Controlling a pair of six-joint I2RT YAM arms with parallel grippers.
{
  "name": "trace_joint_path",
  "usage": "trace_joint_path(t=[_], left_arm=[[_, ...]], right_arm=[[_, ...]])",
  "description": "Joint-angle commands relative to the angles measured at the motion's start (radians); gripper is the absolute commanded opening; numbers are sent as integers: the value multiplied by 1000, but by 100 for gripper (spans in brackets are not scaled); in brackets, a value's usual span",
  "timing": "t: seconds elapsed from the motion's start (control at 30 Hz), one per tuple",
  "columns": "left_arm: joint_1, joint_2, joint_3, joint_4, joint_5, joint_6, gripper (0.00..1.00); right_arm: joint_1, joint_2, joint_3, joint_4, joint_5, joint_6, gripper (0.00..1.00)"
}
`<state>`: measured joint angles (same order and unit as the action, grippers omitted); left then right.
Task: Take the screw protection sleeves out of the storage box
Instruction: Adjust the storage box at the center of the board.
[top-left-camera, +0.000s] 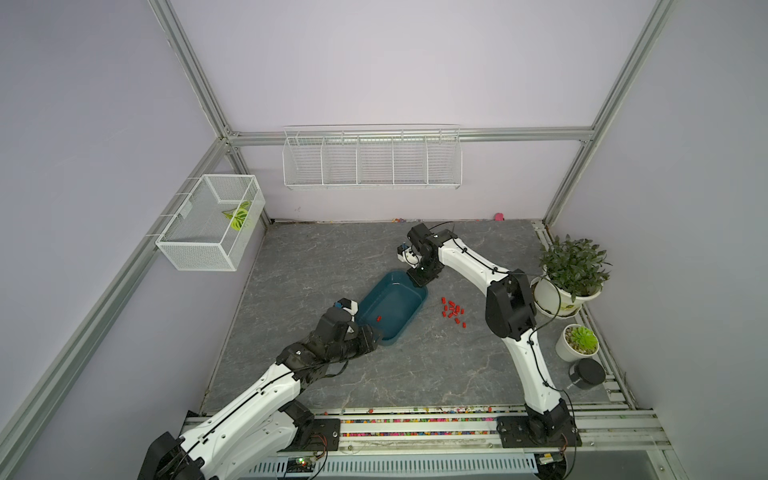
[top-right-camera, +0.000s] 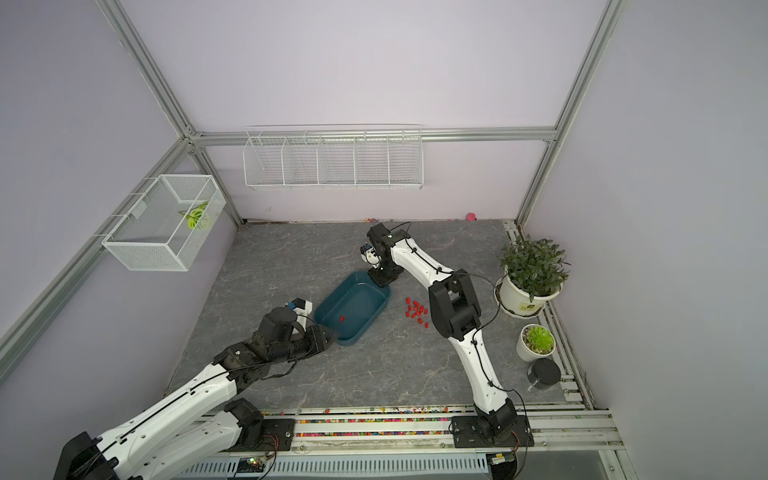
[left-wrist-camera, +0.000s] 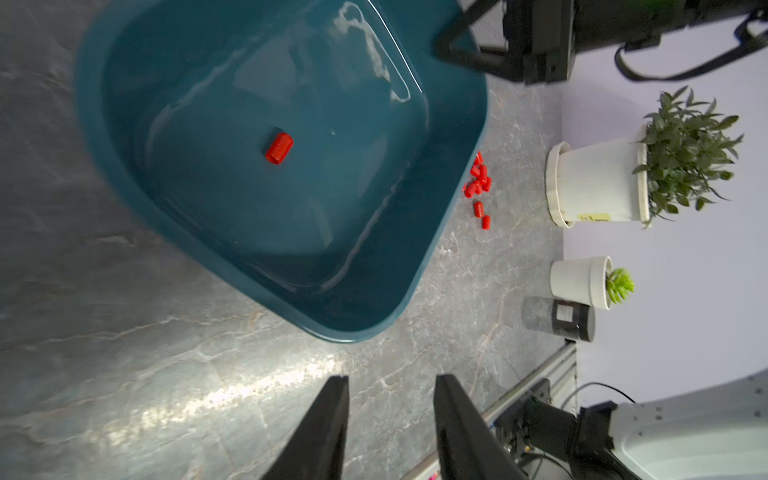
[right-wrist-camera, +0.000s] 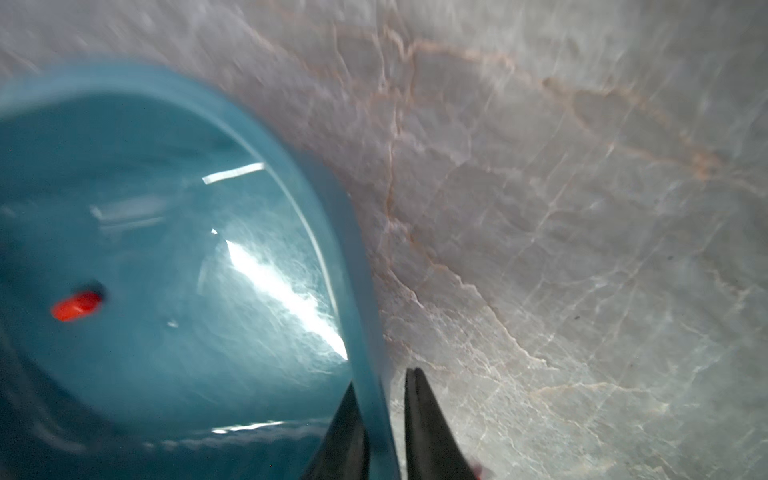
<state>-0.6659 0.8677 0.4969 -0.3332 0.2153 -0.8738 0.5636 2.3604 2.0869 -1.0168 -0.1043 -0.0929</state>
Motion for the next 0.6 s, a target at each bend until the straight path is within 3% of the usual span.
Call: trace_joint_path(t=[0.0, 0.2, 0.37, 0.57], left_arm=[[6, -5, 31, -39, -85, 30, 41], [20, -28, 49, -77, -144, 48, 42], [79, -12, 51, -61, -120, 76, 42], [110, 40, 55, -38, -107, 106, 42]], right_arm=[[5, -72, -74, 18, 21, 24, 16], [5, -149, -188, 37, 58, 59, 11], [5, -215, -285, 55, 69, 101, 11], [6, -267, -318, 63, 62, 116, 27]])
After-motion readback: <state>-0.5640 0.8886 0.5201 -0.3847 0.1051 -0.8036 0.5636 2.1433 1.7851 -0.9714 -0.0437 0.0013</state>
